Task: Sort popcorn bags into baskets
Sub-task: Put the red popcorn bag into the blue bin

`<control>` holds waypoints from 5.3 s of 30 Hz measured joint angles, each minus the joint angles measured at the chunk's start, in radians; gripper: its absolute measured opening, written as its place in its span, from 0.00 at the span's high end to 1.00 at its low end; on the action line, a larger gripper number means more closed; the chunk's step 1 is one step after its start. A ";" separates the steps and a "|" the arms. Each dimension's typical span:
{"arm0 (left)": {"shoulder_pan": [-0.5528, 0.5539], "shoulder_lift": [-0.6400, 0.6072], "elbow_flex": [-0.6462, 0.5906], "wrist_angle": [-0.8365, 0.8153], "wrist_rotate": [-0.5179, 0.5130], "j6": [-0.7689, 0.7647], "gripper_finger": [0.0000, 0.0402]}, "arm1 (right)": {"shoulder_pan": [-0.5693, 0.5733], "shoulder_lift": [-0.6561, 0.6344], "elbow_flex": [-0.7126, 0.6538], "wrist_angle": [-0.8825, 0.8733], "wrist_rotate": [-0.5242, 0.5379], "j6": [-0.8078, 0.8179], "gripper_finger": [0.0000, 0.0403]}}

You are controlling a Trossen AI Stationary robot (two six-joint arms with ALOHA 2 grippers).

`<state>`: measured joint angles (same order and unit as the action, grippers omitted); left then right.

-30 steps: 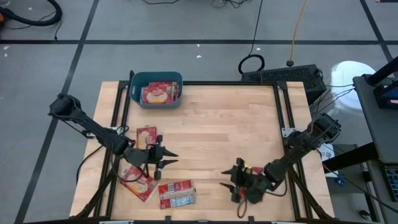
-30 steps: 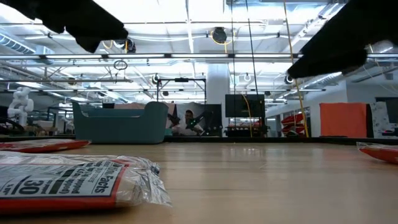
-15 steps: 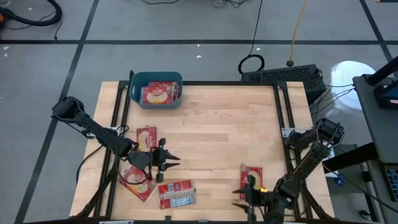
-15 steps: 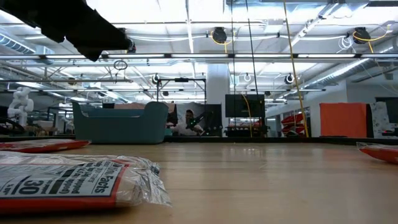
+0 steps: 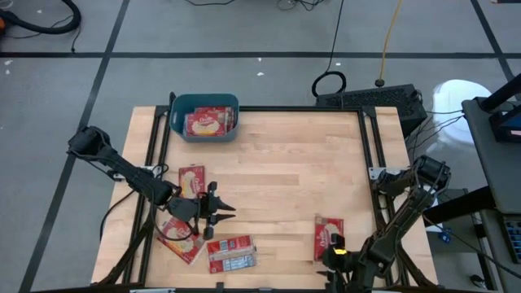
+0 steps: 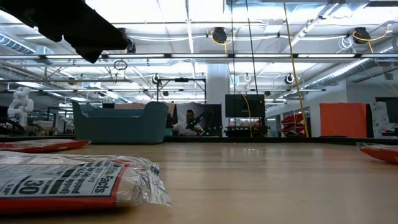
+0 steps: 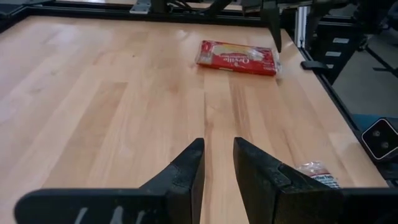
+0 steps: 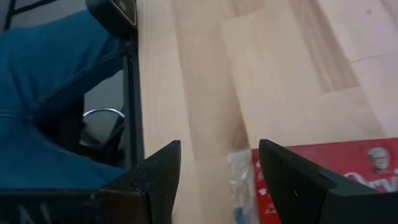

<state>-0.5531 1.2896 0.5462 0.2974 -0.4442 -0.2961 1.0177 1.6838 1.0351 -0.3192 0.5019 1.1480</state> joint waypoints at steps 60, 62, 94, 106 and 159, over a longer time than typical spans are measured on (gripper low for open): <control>0.004 0.000 0.001 0.000 -0.013 0.012 0.78 | -0.268 0.199 -0.021 0.269 0.268 -0.575 1.00; 0.004 0.000 0.001 0.000 -0.013 0.012 0.78 | -0.293 0.175 -0.021 0.288 0.236 -0.603 1.00; 0.005 0.000 0.001 -0.001 -0.012 0.003 0.78 | -0.413 -0.075 -0.034 -0.386 0.028 -0.260 0.55; 0.005 0.000 0.001 -0.001 -0.012 0.005 0.78 | -0.696 -0.123 -0.341 0.334 -0.301 -0.552 0.51; 0.061 0.152 0.001 0.307 -0.081 -0.018 0.51 | -0.684 -0.116 -0.533 1.373 0.048 -1.012 1.00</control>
<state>-0.4925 1.4413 0.5468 0.6045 -0.5249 -0.3136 0.3332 1.5677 0.5026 1.0534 0.5494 0.1364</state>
